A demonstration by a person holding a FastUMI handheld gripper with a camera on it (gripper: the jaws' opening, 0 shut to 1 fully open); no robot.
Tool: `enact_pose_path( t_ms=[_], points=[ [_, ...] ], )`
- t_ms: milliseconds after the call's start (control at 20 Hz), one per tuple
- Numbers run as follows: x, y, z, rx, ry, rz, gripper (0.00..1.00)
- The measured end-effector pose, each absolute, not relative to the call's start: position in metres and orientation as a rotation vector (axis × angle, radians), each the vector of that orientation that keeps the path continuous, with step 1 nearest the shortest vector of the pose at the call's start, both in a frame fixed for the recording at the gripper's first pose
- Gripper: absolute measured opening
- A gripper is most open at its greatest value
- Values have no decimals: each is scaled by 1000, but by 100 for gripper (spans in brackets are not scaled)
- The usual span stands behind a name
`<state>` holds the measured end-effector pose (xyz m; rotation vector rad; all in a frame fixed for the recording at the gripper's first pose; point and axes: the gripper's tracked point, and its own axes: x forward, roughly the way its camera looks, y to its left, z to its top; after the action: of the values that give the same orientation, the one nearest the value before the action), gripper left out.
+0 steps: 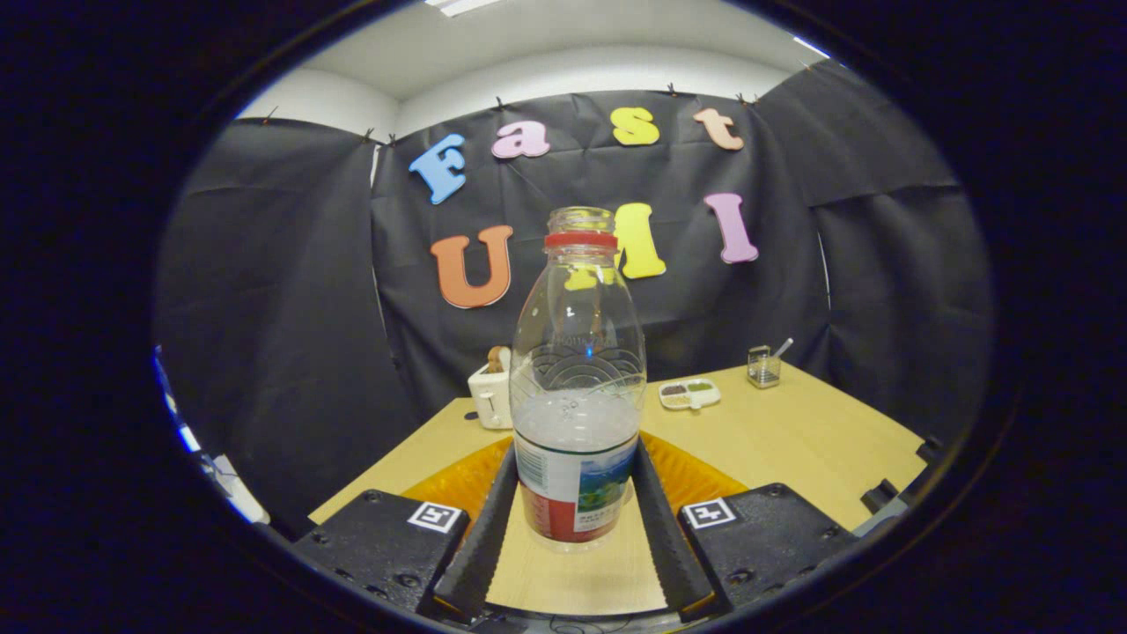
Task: Take the bottle from table, then pour the juice into the cup, finally place the bottle on the coaster
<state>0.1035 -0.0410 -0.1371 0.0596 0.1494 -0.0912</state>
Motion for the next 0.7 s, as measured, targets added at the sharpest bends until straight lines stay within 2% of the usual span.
enact_pose_path(
  t_ms=[450,700],
  points=[
    [155,-55,-128,-10,67,-135,77],
    [203,-64,-162,-47,88,-158,77]
  ],
)
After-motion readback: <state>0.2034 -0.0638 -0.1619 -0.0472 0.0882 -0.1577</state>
